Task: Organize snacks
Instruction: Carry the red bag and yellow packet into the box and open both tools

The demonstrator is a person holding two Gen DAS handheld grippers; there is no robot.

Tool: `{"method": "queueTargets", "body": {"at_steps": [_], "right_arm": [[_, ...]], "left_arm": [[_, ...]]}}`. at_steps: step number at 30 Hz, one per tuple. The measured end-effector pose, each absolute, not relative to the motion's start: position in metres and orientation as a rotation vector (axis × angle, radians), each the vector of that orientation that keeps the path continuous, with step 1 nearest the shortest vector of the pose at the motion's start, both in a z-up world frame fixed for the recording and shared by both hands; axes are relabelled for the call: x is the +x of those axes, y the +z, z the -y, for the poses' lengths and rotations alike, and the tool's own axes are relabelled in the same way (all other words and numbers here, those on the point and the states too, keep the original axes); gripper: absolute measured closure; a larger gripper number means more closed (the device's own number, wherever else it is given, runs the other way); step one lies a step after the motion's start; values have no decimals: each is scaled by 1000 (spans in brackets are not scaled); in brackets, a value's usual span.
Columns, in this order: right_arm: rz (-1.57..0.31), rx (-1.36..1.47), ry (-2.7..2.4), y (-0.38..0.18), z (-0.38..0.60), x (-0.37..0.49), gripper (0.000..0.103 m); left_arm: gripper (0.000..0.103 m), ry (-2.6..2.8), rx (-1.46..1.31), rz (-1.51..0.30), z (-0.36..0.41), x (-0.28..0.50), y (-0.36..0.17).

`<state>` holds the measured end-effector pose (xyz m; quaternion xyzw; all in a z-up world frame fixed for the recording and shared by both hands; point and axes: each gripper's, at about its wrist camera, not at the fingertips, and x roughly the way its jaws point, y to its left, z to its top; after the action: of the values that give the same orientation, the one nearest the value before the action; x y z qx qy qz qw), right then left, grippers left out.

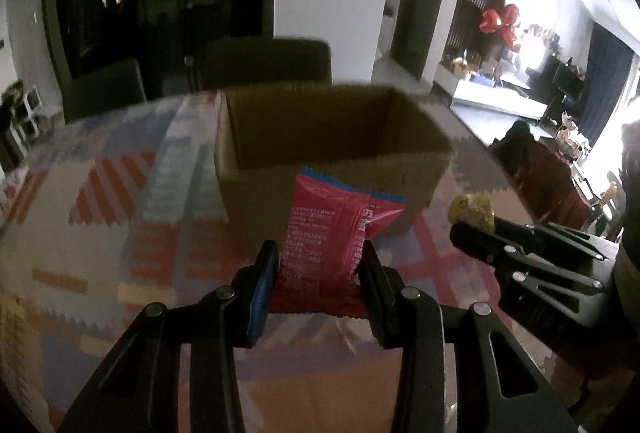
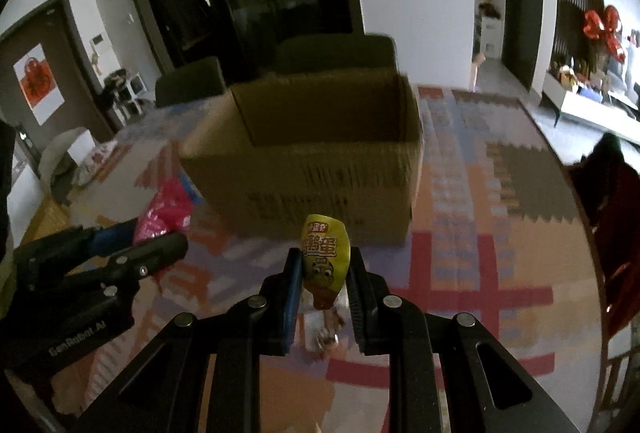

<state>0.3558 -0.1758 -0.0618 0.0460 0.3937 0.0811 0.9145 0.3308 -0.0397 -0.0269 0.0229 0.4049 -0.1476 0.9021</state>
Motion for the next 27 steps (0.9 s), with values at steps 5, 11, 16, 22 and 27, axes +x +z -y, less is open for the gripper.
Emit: {"method": "queueTargets", "body": {"at_steps": [5, 11, 16, 22, 27], "right_arm": [[-750, 89, 181, -34, 172, 372, 80], [-707, 81, 186, -10, 173, 398, 80], [-698, 73, 190, 2, 173, 420, 80], [-723, 37, 189, 2, 171, 447, 80], [-744, 15, 170, -3, 173, 466, 80]], "left_arm": [[63, -309, 58, -793, 39, 352, 0], [63, -306, 71, -758, 39, 380, 19], [63, -303, 60, -743, 36, 400, 27], [63, -302, 53, -776, 38, 427, 29], [63, -306, 42, -813, 41, 448, 22]]}}
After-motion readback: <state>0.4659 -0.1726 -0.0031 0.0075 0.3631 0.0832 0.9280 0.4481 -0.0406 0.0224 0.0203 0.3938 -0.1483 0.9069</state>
